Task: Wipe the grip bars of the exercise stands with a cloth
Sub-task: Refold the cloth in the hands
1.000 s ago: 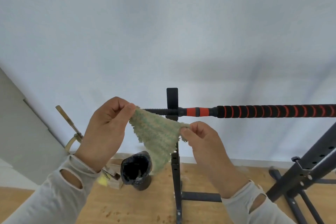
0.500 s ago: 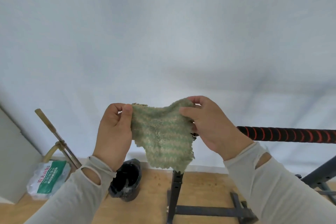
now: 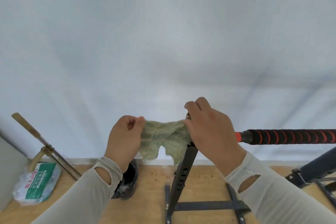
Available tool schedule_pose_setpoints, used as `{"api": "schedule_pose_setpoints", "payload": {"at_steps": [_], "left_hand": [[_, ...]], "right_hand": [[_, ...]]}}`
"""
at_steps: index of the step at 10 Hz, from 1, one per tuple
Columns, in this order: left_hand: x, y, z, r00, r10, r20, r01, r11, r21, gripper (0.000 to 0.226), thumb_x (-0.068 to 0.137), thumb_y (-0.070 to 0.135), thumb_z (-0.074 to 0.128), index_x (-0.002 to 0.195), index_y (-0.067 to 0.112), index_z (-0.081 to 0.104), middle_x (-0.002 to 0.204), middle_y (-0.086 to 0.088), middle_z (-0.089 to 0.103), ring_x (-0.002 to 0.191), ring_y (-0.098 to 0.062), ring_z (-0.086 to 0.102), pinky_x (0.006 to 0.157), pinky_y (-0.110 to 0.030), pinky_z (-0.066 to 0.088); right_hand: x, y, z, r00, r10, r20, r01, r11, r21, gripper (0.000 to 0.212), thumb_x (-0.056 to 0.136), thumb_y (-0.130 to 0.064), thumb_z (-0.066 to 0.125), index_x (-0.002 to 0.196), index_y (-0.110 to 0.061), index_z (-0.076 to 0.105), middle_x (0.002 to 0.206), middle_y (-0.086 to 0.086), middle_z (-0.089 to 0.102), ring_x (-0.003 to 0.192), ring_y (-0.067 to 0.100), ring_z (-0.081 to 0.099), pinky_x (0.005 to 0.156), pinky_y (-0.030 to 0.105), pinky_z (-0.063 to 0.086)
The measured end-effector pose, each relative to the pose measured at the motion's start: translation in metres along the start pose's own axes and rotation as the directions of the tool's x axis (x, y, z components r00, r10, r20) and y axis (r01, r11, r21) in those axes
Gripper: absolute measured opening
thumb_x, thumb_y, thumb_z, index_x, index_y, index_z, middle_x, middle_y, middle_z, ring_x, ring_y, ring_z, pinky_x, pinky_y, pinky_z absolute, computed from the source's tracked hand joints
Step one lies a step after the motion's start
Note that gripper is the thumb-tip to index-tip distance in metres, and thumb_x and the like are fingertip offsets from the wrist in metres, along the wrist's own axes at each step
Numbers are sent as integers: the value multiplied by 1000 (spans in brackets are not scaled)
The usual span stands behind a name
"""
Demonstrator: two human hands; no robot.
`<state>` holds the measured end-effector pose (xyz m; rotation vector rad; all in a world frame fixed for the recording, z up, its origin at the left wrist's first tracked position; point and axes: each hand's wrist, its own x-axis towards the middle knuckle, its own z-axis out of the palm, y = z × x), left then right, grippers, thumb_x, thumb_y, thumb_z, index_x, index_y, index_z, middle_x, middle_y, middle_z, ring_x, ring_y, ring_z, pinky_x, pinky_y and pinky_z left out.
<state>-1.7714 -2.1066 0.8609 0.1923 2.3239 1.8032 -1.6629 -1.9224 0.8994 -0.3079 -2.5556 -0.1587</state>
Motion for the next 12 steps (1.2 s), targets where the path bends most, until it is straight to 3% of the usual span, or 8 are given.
{"api": "schedule_pose_setpoints", "payload": {"at_steps": [1,2,3,5,7,9,10,12], "left_hand": [[4,-6,-2,999,-38,7,38,998,-50,19,99,38,60,93,21,66,94,6,77,88,-27,72,82,-53,59],[6,-10,-3,999,-24,-26,22,997,-72,10,92,33,70,94,24,67,97,1,74,89,-28,71,80,-53,60],[0,-13,-4,999,11,-30,-14,995,-102,6,92,21,72,96,23,68,102,8,75,95,-18,72,83,-45,60],[-14,-21,-10,989,66,132,-70,997,21,23,86,25,78,106,32,69,100,8,75,93,-6,71,84,-22,52],[-15,-19,-7,964,170,203,-209,959,192,29,84,28,80,110,38,69,94,13,69,77,3,63,75,-13,47],[-11,-13,-11,943,212,256,-274,932,239,27,87,25,77,111,35,70,106,18,68,83,1,63,77,-8,45],[-9,-10,-11,934,212,286,-301,900,315,27,88,27,75,113,33,68,105,20,63,80,2,57,77,-10,40],[-10,-15,-25,947,185,262,-273,896,351,36,93,31,69,128,33,62,122,20,62,104,6,58,80,-9,42]], "right_hand": [[-8,-6,-7,996,-41,-82,55,982,182,7,94,-18,69,94,-14,62,83,-1,54,49,18,46,42,34,45],[-9,-14,-16,982,-116,149,91,981,169,20,100,-38,55,88,-23,63,75,-8,58,66,15,53,58,34,51],[-3,-16,-16,889,-119,442,91,992,85,27,102,-43,43,89,-23,56,77,-9,54,76,16,53,68,33,47],[7,-18,-13,765,-187,617,295,952,-76,10,97,-9,50,99,-16,44,93,0,53,82,23,58,70,36,47],[5,-21,-22,818,-200,540,223,974,22,18,102,-23,50,117,-24,58,112,-4,56,92,20,57,82,39,55],[10,-14,-19,793,-69,605,126,991,-52,11,100,-16,55,105,-18,65,98,0,49,79,22,57,73,35,52],[12,-8,-23,791,-15,611,63,996,-57,13,98,-14,55,102,-16,67,100,2,58,82,23,64,79,38,58],[4,16,-47,810,31,585,-111,989,100,27,100,-38,54,122,-26,63,112,-6,64,105,19,61,91,38,52]]}}
